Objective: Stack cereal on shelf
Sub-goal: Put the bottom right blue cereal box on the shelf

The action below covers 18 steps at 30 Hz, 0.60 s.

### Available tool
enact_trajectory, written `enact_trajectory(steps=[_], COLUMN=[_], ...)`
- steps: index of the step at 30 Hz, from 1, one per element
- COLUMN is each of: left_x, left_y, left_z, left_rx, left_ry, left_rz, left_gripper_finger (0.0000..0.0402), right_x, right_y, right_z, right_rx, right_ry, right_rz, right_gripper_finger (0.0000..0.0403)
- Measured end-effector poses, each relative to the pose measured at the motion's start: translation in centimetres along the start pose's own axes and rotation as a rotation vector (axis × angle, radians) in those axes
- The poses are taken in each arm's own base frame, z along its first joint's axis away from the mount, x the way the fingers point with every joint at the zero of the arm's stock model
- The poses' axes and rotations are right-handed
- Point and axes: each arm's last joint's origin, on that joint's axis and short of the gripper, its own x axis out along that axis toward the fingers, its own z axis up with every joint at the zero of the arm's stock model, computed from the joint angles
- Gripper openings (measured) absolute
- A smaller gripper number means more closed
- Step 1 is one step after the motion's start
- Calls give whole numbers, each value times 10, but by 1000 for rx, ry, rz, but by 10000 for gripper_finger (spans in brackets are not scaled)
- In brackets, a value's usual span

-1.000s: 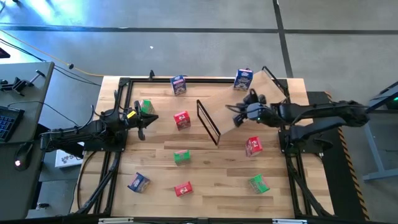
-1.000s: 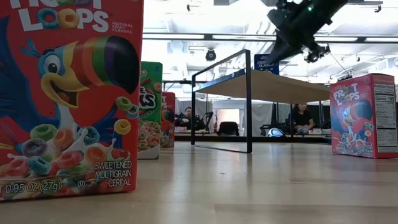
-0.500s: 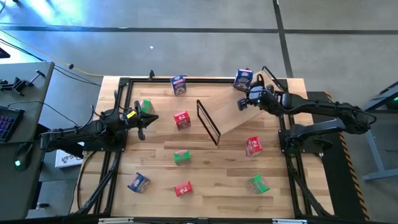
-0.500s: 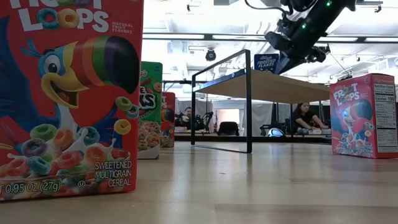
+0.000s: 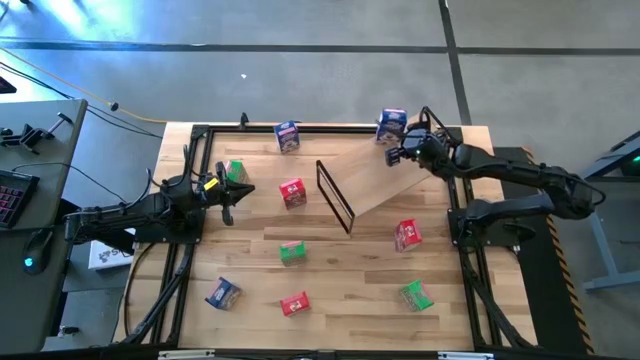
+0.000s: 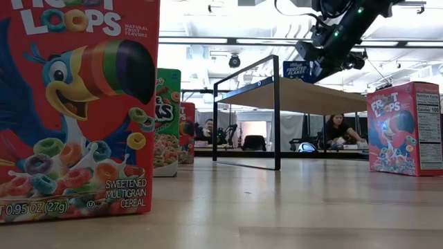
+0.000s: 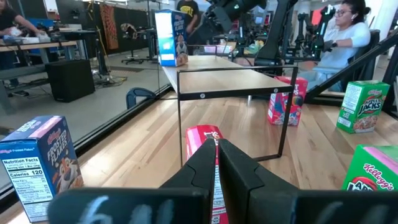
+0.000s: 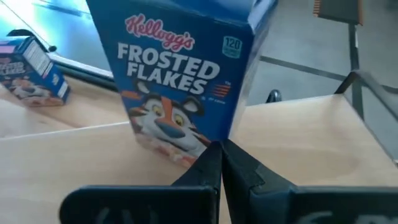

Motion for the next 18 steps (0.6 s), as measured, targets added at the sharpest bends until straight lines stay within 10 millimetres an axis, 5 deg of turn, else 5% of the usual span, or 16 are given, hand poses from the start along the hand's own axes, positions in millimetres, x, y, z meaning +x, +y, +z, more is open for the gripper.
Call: enact_trajectory(steps=[5,13,18], left_x=[0,0,0], left_y=[0,0,0], left_z=[0,0,-1], left_rx=[0,0,0], left_ry=[0,5,7], left_rz=[0,0,0], left_gripper_finger=[12,12,12], right_x=[-1,-29,-31], right_y=[-5,-4,-1], right_z=[5,23,15], right_rx=[-32,-69,-112], right_ry=[2,3,80], right_rz=[-16,106,116], right_gripper_finger=[0,0,0])
